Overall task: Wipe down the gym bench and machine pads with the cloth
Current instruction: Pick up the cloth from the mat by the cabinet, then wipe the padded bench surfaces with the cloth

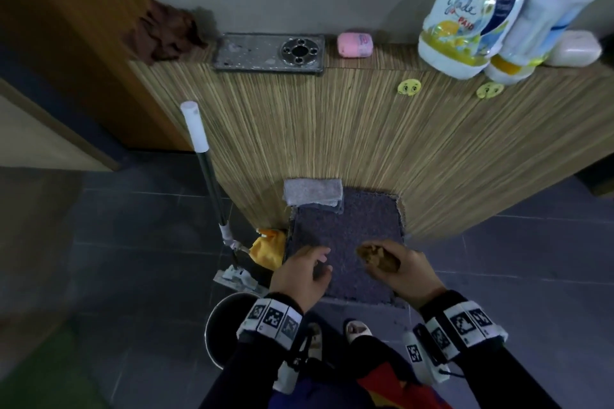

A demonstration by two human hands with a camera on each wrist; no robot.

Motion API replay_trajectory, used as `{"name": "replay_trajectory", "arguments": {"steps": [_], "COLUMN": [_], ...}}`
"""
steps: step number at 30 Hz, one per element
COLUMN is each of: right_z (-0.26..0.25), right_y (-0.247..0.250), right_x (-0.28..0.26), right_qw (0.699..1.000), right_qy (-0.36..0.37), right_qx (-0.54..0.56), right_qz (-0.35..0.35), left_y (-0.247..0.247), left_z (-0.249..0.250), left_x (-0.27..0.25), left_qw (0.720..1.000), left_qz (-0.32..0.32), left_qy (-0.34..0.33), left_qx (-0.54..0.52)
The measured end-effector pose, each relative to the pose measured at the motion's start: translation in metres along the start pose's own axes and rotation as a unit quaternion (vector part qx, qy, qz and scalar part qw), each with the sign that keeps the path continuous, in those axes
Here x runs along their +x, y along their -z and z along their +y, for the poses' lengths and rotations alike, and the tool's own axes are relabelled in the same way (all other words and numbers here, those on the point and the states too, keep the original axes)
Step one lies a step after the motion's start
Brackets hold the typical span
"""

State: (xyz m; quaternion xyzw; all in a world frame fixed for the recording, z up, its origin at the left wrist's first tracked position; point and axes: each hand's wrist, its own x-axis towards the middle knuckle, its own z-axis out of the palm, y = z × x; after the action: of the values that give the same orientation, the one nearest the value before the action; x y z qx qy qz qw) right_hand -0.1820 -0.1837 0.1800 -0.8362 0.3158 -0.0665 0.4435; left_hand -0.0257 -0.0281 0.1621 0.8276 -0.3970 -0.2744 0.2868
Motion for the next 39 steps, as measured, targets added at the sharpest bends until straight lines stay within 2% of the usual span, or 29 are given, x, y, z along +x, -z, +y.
{"name": "replay_trajectory", "arguments": {"steps": [5, 9, 14, 17, 22, 27, 35, 37, 38, 39], "right_z": [-0.002, -0.008, -0.026, -0.037, -0.061, -0.094, -0.129, -0.128, -0.129, -0.127], "right_y": [0.013, 0.019, 0.011, -0.004, -0.045, -0.091, -0.161, -0.178, -0.180, -0.188], "right_x": [0.023, 0.049, 0.072, 0.077, 0.067, 0.026, -0.089, -0.129, -0.135, -0.155], "right_qw": [0.997, 0.986, 0.957, 0.931, 0.871, 0.794, 0.637, 0.589, 0.582, 0.559], "right_qy": [0.051, 0.131, 0.202, 0.243, 0.309, 0.378, 0.460, 0.483, 0.488, 0.505], "right_qx": [-0.016, -0.035, -0.028, -0.034, -0.070, -0.083, -0.097, -0.108, -0.109, -0.114], "right_qz": [-0.048, -0.097, -0.206, -0.269, -0.374, -0.469, -0.611, -0.639, -0.641, -0.648], "left_y": [0.001, 0.002, -0.003, -0.009, -0.029, -0.058, -0.123, -0.147, -0.151, -0.165], "left_z": [0.007, 0.014, 0.018, 0.017, 0.017, 0.023, 0.049, 0.062, 0.065, 0.072], "left_x": [-0.004, -0.007, -0.027, -0.054, -0.121, -0.196, -0.318, -0.353, -0.359, -0.375], "left_qw": [0.999, 0.992, 0.974, 0.952, 0.890, 0.803, 0.662, 0.621, 0.615, 0.593], "left_qz": [0.032, 0.070, 0.120, 0.175, 0.295, 0.404, 0.493, 0.512, 0.514, 0.524], "left_qy": [0.036, 0.103, 0.185, 0.247, 0.334, 0.419, 0.540, 0.566, 0.569, 0.580], "left_qx": [-0.002, -0.016, -0.045, -0.052, -0.097, -0.127, -0.164, -0.181, -0.183, -0.191]}}
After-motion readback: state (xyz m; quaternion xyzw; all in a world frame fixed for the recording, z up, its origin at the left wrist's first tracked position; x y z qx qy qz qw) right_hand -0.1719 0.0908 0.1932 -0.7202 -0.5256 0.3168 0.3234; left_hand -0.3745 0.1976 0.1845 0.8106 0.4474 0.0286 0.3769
